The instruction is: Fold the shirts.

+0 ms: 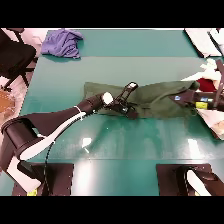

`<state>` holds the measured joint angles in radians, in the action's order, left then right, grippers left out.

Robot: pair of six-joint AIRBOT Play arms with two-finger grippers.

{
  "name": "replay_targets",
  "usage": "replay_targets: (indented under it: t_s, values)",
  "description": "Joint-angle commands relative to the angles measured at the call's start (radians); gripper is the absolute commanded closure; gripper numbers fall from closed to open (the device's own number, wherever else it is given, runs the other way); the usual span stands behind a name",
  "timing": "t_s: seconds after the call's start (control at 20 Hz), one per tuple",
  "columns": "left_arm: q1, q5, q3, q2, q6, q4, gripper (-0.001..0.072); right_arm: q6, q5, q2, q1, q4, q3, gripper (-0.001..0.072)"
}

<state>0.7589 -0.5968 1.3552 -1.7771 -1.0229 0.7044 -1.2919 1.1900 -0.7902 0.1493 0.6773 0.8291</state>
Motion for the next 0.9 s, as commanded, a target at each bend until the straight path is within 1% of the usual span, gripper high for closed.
replay_targets:
  t_s: [0.0,0.15,0.25,0.35,0.4,0.45,0.55,0.65,0.75,0.85]
  values:
    - [0.001,0.036,0.001,-0.008,0.003,-0.005,0.0687,-0.122,-0.16,0.006,-0.245,-0.03,0.0,0.0682]
    - [-0.01,0.031,0.003,-0.007,0.002,-0.005,0.0687,-0.163,-0.288,-0.071,-0.444,-0.03,0.006,0.0682]
    - [-0.066,-0.055,0.026,0.003,-0.017,0.029,0.0688,-0.165,-0.331,-0.165,-0.549,-0.026,0.063,0.0682]
    - [-0.172,-0.134,0.027,0.056,-0.151,0.178,0.0688,-0.162,-0.343,-0.268,-0.608,-0.02,0.155,0.0682]
    - [-0.238,-0.184,0.027,0.091,-0.206,0.265,0.0689,-0.158,-0.336,-0.322,-0.622,-0.021,0.214,0.0682]
    - [-0.312,-0.237,0.027,0.135,-0.24,0.341,0.0688,-0.158,-0.314,-0.37,-0.624,-0.019,0.275,0.0682]
    - [-0.441,-0.336,0.027,0.223,-0.256,0.465,0.0688,-0.171,-0.24,-0.459,-0.605,0.004,0.403,0.0683]
    - [-0.558,-0.396,0.026,0.309,-0.323,0.583,0.0688,-0.234,-0.119,-0.559,-0.567,0.011,0.554,0.0684]
    - [-0.66,-0.399,0.026,0.39,-0.335,0.582,0.0688,-0.338,0.042,-0.686,-0.536,0.084,0.75,0.0686]
    - [-0.724,-0.404,0.026,0.459,-0.335,0.579,0.0687,-0.442,0.213,-0.818,-0.528,0.188,0.977,0.0687]
